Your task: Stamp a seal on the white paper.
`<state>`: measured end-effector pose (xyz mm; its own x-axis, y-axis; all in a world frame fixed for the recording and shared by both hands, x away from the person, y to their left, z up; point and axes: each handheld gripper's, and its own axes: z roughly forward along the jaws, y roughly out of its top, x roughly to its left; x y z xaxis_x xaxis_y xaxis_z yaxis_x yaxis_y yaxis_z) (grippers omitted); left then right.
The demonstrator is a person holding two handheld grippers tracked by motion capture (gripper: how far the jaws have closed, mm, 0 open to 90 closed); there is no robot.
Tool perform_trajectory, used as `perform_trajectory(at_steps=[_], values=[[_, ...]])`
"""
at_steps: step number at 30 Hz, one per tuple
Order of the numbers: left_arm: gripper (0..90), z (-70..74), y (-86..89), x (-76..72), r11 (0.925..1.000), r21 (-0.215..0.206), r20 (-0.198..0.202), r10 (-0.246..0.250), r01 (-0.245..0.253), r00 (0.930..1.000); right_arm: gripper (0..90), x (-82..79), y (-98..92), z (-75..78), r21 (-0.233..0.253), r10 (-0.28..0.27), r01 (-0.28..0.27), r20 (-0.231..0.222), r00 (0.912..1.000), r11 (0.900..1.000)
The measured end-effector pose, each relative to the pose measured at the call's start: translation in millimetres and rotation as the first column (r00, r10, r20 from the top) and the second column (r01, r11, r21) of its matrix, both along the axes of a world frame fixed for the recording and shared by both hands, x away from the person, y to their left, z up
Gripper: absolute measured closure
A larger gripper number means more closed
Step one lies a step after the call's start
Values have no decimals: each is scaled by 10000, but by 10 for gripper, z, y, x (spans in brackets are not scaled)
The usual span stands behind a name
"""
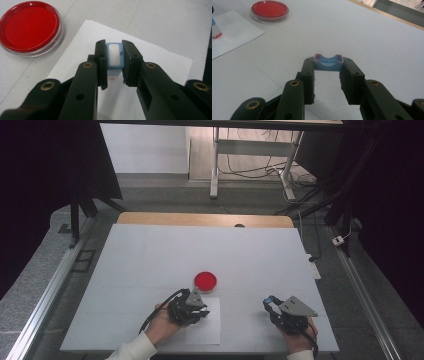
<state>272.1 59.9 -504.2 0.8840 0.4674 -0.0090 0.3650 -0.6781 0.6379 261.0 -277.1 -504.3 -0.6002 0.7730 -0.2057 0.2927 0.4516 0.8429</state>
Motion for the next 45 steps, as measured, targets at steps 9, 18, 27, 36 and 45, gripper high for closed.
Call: perform_trajectory(at_steps=[9,18,27,36,45], values=[[762,4,-5,-1,10000,66,17,-17,17,10000,652,4,3,-1,28,8,-8,17,10000,10000],[759,51,25,27,9995,-268,-111,-173,170,9998,652,10,-2,-6,3,11,-11,-3,10000,10000],[757,293,132,-12,9866,-1631,189,27,4,9998,651,11,-28,15,82,-92,92,36,10000,9999],[756,357,154,-42,9834,-1814,289,156,-101,9995,652,10,-31,19,77,-97,96,58,9999,9999],[755,374,268,-35,9739,-2223,162,500,-452,9986,652,9,-28,21,92,-86,86,71,9999,9999]])
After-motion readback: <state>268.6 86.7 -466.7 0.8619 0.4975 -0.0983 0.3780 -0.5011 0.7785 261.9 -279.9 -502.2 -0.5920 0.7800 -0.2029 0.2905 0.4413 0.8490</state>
